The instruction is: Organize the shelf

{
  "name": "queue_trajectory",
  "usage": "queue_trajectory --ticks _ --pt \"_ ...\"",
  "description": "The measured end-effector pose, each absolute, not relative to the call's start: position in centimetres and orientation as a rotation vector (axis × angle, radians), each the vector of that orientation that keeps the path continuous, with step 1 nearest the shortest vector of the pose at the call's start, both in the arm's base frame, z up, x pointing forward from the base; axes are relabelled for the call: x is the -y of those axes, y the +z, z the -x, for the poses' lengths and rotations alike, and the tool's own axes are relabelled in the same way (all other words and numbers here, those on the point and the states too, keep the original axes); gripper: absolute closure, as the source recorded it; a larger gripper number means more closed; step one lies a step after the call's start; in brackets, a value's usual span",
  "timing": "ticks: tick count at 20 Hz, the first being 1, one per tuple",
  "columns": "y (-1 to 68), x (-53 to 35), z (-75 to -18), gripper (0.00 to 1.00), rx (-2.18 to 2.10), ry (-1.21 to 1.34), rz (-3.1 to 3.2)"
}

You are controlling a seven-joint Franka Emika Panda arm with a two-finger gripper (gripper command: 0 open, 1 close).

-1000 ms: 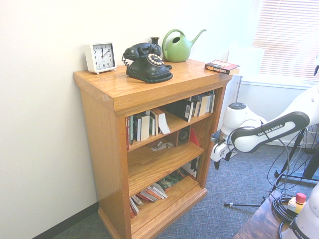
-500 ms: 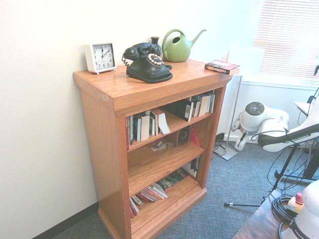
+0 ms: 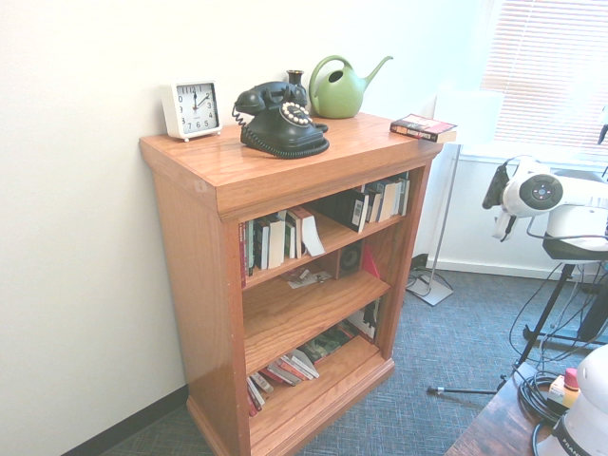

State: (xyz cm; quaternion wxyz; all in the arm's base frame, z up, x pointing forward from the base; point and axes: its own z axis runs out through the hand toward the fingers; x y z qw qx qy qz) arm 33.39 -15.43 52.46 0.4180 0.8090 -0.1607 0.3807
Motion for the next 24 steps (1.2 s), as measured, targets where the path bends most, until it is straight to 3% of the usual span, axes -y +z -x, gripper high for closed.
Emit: queue_trajectory --ticks 13,24 --pt "58.8 15.6 -43.4 0.0 0.285 1.077 -1.923" --pt "58.8 17.0 -44.4 0.0 0.021 1.169 -1.804"
